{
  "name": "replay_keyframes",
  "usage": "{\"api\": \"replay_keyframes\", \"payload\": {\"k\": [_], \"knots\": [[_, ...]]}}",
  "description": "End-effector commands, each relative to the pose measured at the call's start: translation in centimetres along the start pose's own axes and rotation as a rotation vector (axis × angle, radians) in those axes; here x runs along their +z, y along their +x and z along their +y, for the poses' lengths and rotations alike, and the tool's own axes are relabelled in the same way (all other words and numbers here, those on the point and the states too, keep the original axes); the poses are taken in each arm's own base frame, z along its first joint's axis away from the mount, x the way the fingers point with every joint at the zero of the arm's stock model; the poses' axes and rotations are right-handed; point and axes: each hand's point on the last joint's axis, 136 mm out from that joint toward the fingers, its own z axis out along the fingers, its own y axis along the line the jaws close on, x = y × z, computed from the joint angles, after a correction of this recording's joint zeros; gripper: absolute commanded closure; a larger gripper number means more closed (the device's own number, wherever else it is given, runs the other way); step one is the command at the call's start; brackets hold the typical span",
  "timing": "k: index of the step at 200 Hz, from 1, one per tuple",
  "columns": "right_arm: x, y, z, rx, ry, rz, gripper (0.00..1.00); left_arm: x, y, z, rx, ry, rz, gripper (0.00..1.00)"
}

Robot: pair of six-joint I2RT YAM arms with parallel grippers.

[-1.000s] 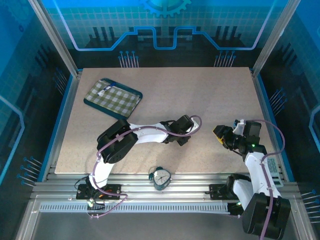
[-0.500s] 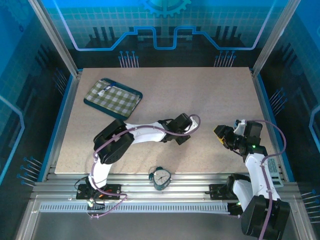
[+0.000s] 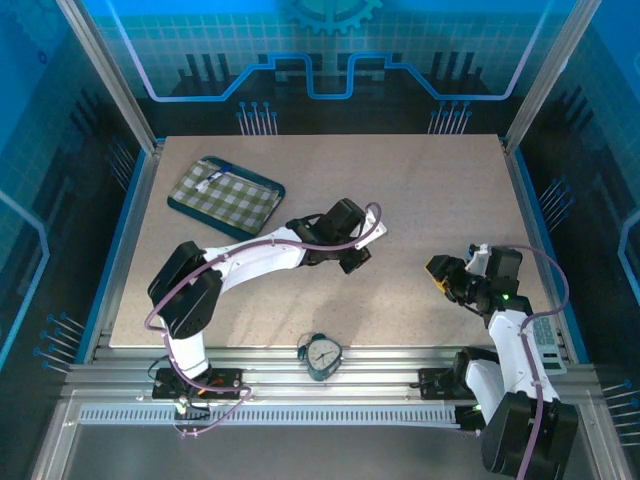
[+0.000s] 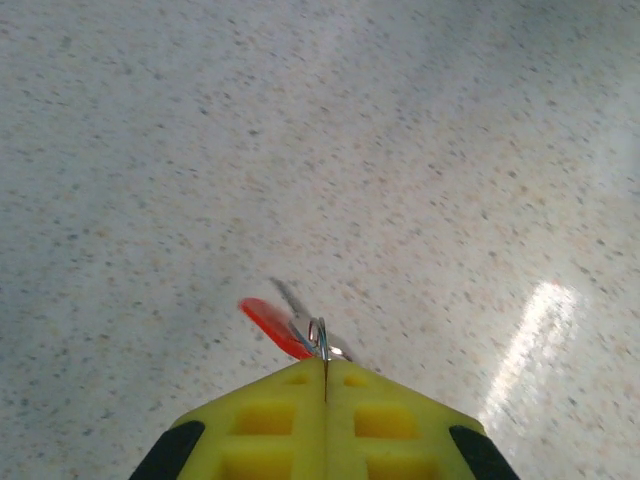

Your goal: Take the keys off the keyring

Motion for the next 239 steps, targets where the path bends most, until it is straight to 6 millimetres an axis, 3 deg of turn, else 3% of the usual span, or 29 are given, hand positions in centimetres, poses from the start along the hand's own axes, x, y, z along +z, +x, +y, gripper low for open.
{"api": "replay_keyframes", "payload": {"k": [1, 65, 96, 127, 179, 239], "knots": [[-0.8, -0.1, 3.2, -0.134, -0.072, 0.003, 0.49, -4.4, -2.6, -1.9, 0.057, 0.115, -0.07, 1.0], [-2.0, 1.4, 14.8, -0.614, -0.301, -0.056, 0.51, -13.1, -6.8, -2.7, 0.115, 0.198, -0.255, 1.0], [-3.1, 1.9, 18.6, -0.755, -0.426, -0.098, 0.52, -17.6, -8.2, -3.6, 0.129, 0.245, -0.396, 1.0], [-4.8, 2.8, 21.9, -0.837, -0.567, -0.088, 0.55, -20.8, -8.7, -4.1, 0.137, 0.275, -0.482, 1.0], [-6.5, 5.6, 26.0, -0.982, -0.724, -0.034, 0.57, -24.1, -10.0, -4.6, 0.116, 0.324, -0.65, 1.0], [-7.4, 6.7, 29.0, -1.027, -0.821, -0.038, 0.64, -24.6, -10.9, -5.0, 0.068, 0.372, -0.758, 1.0]]}}
